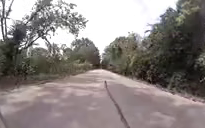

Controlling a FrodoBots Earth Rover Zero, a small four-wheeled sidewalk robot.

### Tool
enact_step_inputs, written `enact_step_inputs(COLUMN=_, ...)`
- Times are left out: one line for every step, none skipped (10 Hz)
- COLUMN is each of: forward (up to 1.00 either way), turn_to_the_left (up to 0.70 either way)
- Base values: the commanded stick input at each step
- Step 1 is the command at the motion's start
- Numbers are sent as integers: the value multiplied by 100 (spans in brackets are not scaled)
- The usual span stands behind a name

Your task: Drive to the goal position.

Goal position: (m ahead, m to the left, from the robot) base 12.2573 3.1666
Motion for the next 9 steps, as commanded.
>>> enact_step_inputs(forward=50, turn_to_the_left=0)
enact_step_inputs(forward=50, turn_to_the_left=0)
enact_step_inputs(forward=50, turn_to_the_left=0)
enact_step_inputs(forward=50, turn_to_the_left=0)
enact_step_inputs(forward=50, turn_to_the_left=0)
enact_step_inputs(forward=50, turn_to_the_left=0)
enact_step_inputs(forward=50, turn_to_the_left=0)
enact_step_inputs(forward=50, turn_to_the_left=0)
enact_step_inputs(forward=50, turn_to_the_left=0)
